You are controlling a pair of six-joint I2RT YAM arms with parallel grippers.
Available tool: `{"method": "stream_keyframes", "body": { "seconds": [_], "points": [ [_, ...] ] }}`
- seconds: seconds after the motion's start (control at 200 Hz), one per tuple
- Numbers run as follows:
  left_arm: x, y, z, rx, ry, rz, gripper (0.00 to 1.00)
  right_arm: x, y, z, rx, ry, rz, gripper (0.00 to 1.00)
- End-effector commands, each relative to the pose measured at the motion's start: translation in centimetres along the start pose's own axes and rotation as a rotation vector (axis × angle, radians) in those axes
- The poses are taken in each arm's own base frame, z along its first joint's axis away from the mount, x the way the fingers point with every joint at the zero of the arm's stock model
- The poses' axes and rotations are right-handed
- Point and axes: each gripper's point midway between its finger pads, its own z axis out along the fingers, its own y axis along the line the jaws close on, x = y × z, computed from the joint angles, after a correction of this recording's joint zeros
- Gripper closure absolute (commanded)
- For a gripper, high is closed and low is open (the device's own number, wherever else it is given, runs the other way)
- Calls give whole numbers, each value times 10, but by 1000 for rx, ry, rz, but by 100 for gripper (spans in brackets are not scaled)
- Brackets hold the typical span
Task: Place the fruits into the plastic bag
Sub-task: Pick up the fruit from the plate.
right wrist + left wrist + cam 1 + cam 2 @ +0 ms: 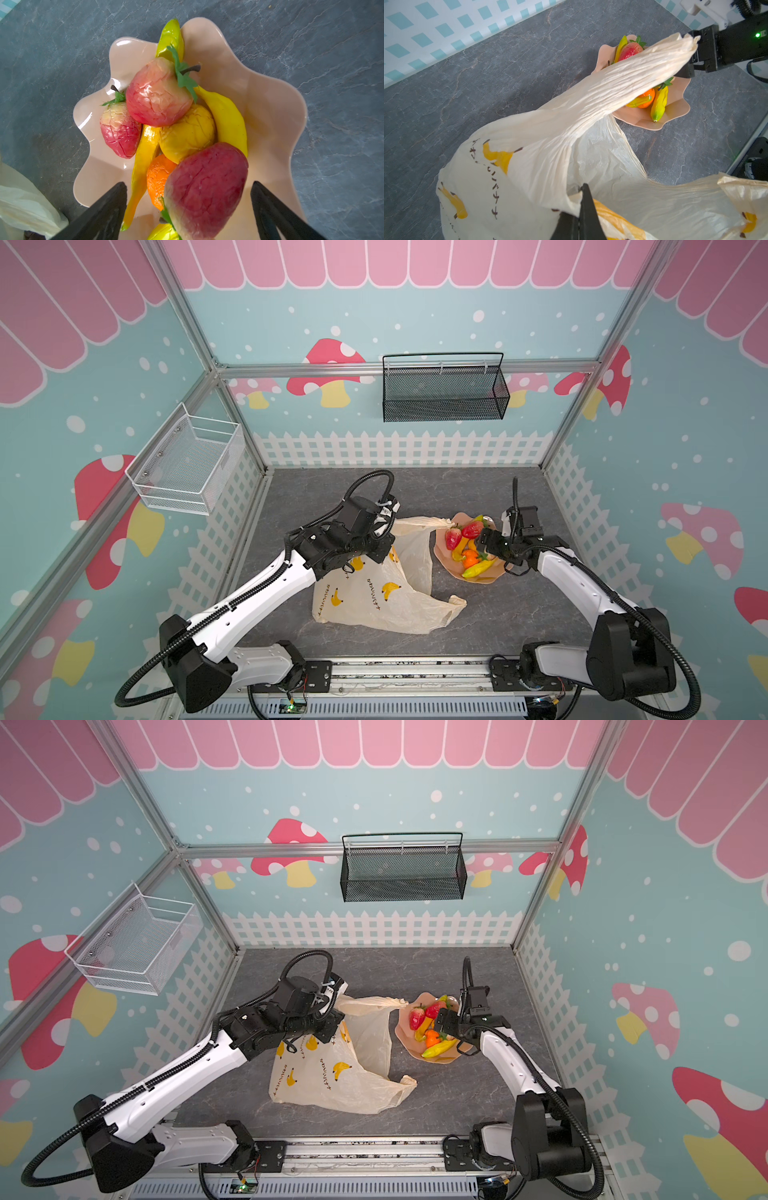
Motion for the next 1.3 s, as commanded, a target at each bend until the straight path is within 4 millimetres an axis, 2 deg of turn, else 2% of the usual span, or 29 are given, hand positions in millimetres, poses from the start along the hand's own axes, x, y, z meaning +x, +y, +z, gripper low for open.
{"method": "stream_keyframes", "body": {
  "seconds": [0.0, 0.37, 0.855, 0.986, 1.296],
  "points": [
    [-2, -3, -3, 10, -23, -6, 100, 4, -4, 9, 1, 14, 29, 7],
    [-1, -3, 0, 10, -20, -10, 100, 7, -14, 20, 35, 20, 66, 12],
    [-2, -3, 3, 12, -20, -11, 100, 7, -19, 26, 52, 21, 67, 27],
    [-2, -4, 4, 15, -19, -10, 100, 6, -20, 24, 60, 11, 62, 34],
    [-2, -6, 7, 28, -14, -9, 100, -6, -14, 7, 49, -33, 39, 40]
  ]
}}
